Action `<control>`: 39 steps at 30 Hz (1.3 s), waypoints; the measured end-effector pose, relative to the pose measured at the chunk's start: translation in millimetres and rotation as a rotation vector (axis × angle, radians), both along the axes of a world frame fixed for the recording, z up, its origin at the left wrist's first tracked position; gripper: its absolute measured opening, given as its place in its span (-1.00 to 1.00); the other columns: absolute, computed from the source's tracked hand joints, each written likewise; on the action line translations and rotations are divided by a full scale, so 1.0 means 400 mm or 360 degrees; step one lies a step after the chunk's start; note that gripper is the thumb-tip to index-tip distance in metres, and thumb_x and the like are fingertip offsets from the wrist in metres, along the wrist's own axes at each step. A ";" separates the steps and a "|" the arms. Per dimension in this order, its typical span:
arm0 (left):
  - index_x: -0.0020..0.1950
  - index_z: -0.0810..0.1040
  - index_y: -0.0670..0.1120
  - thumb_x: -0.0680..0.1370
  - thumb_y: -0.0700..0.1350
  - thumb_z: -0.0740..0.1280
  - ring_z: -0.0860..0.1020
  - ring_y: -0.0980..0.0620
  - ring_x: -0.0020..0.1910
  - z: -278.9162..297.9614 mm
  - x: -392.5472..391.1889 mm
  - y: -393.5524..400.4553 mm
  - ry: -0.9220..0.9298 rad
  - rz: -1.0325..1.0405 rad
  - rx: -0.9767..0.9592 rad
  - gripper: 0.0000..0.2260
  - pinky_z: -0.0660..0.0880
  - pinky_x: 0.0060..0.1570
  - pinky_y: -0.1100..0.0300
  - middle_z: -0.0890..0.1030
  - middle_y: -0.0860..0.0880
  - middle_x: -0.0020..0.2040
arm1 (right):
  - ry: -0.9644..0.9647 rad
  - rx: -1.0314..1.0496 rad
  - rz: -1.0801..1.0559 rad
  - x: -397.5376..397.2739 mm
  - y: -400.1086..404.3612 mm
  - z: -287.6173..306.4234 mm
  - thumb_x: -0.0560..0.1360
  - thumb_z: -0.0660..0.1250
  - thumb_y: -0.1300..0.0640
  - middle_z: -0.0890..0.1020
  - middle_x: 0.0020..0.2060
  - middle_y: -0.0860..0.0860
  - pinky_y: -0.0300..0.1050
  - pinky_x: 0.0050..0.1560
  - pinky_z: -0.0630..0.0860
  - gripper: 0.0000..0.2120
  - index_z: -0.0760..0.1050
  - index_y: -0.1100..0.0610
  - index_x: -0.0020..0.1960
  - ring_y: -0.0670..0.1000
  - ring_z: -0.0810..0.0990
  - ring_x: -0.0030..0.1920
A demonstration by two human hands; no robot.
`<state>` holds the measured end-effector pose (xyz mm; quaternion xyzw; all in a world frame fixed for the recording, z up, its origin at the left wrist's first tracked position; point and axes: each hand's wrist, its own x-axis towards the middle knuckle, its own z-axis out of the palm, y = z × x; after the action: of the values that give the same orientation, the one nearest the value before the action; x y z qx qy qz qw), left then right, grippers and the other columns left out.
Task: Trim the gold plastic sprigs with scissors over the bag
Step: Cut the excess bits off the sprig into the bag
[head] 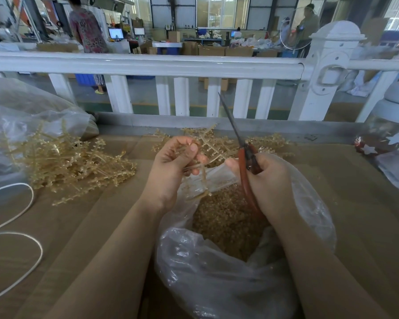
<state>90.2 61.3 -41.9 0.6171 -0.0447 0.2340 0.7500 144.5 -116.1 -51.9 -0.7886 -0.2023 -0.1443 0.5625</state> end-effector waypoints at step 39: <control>0.02 0.69 -0.23 0.43 -0.15 0.41 0.49 0.16 -0.36 -0.002 -0.004 0.022 0.0422 -0.0406 -0.0233 -0.77 0.50 -0.31 0.34 0.64 -0.02 -0.21 | 0.0328 0.0598 0.0164 -0.013 -0.004 0.034 0.32 0.44 -0.19 0.67 -0.35 -0.07 -0.47 -0.29 0.46 -0.57 0.65 0.20 -0.13 -0.17 0.60 -0.33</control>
<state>88.5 70.3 -42.7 0.5756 -0.0062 0.0565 0.8157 139.3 -117.8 -38.1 -0.6690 -0.1533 -0.0690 0.7240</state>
